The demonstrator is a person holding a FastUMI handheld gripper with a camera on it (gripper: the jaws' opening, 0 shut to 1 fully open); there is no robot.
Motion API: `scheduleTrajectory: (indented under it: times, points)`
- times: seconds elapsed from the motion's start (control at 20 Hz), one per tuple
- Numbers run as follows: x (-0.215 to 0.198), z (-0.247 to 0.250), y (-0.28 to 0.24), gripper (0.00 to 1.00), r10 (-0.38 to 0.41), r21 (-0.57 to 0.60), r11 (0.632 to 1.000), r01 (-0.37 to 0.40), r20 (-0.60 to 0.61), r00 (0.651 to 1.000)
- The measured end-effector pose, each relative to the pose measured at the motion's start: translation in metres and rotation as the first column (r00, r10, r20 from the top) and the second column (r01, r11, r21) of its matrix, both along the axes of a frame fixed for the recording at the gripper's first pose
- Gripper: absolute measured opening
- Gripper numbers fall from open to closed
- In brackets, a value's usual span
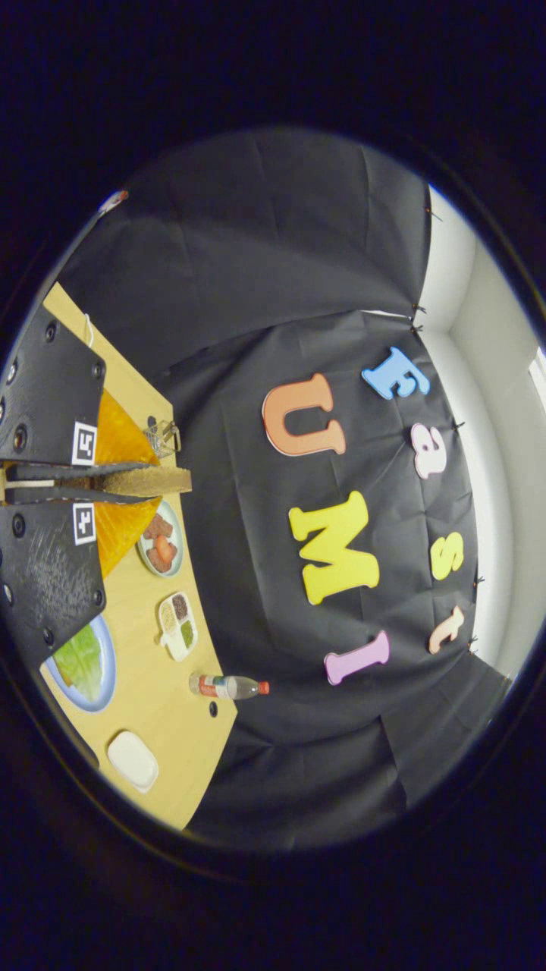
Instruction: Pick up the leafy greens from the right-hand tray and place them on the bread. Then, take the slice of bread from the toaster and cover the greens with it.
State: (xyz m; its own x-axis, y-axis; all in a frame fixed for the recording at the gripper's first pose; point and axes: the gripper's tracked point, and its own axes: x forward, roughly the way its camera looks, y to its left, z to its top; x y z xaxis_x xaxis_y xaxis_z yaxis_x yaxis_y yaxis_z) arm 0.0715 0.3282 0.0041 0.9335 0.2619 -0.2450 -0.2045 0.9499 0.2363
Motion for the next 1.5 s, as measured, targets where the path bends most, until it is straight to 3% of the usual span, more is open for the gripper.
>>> scheduleTrajectory:
  times: [0.45,0.85,1.05,1.35,1.5]
  points:
    - [0.000,-0.064,-0.110,0.03,-0.101,-0.055,0.994,0.098,-0.044,0.994]
    - [0.007,-0.134,-0.118,0.03,-0.091,0.054,0.993,0.102,-0.186,0.978]
    - [0.008,-0.157,-0.135,0.03,-0.122,0.100,0.984,0.148,-0.234,0.965]
    - [0.007,-0.167,-0.160,0.16,-0.139,0.090,0.982,0.166,-0.245,0.959]
    - [0.008,-0.172,-0.176,0.35,-0.149,0.083,0.981,0.175,-0.259,0.954]
